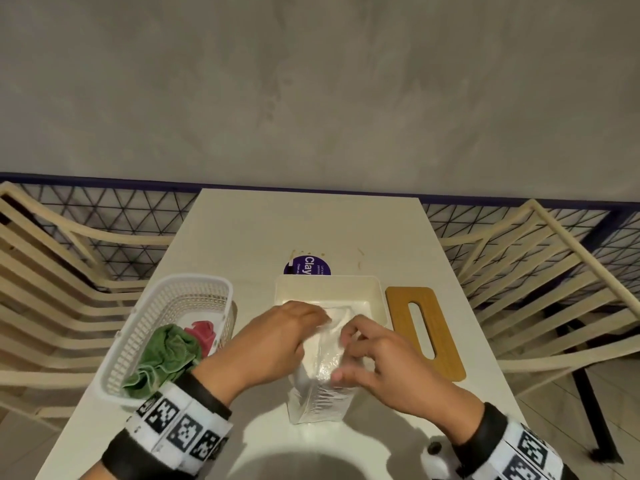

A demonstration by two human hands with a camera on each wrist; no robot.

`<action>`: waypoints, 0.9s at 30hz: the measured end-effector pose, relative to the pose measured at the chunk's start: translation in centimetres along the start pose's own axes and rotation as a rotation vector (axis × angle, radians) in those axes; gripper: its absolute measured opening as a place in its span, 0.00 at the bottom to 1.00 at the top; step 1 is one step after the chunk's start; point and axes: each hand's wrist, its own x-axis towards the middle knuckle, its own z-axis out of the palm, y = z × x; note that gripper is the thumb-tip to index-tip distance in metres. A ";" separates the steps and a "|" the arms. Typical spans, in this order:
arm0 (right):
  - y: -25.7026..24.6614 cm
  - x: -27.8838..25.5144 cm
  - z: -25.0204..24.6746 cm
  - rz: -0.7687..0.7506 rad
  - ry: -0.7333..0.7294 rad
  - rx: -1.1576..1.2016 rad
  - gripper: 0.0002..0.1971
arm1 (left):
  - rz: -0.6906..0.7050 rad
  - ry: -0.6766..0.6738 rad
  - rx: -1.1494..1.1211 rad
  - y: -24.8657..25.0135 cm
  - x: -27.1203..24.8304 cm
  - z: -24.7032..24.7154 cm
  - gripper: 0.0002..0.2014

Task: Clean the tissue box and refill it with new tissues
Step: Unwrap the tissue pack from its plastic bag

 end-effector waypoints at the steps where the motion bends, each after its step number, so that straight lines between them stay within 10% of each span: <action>1: -0.2 0.2 0.1 0.017 0.059 0.008 0.14 | -0.034 -0.011 -0.027 0.0 0.3 -0.2 0.26; 6: -0.5 2.2 1.0 0.204 0.040 0.000 0.28 | -0.114 0.075 -0.025 0.4 0.8 -0.1 0.16; 10: -1.1 3.2 1.2 0.293 0.135 0.073 0.05 | -0.262 0.255 -0.153 0.7 2.0 -0.1 0.10; 17: -0.5 -0.3 2.5 -0.365 0.038 0.013 0.06 | -0.450 0.217 -0.121 -0.2 5.8 -1.1 0.10; 27: 1.6 -1.8 2.8 -0.354 0.006 0.023 0.12 | -0.521 0.211 -0.623 -0.8 5.3 -2.8 0.14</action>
